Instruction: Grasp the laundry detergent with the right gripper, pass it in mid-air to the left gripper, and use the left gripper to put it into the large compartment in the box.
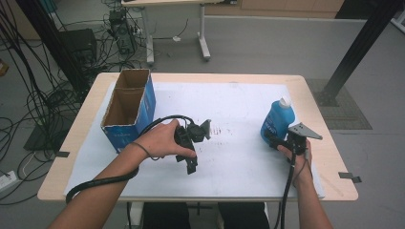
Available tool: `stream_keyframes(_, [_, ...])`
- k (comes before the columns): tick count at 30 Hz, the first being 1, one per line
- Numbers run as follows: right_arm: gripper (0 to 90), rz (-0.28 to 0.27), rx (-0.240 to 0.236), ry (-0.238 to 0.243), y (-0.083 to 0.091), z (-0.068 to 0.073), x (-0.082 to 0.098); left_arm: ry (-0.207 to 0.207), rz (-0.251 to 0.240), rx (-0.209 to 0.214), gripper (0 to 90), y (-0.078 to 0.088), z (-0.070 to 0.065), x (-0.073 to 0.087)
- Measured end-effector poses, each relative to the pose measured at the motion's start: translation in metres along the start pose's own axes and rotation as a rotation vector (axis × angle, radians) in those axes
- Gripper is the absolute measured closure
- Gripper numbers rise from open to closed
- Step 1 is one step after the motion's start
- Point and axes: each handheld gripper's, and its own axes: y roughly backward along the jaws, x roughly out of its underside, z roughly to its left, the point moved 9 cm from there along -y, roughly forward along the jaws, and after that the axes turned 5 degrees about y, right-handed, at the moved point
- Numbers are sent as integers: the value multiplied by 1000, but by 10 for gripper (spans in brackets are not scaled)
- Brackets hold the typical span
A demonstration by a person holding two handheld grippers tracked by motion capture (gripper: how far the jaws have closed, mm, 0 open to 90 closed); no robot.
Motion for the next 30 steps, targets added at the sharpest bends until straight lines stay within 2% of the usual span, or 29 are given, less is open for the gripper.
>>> stream_keyframes(7, [320,1,-2,2,-1,0,0,1,-3,-1,99,1,0,0])
stream_keyframes(10, [382,1,-27,0,-1,-1,0,5,-7,1,99,1,0,1])
stream_keyframes(30, [393,-10,-25,19,-1,0,1,-1,-7,-2,101,1,0,1])
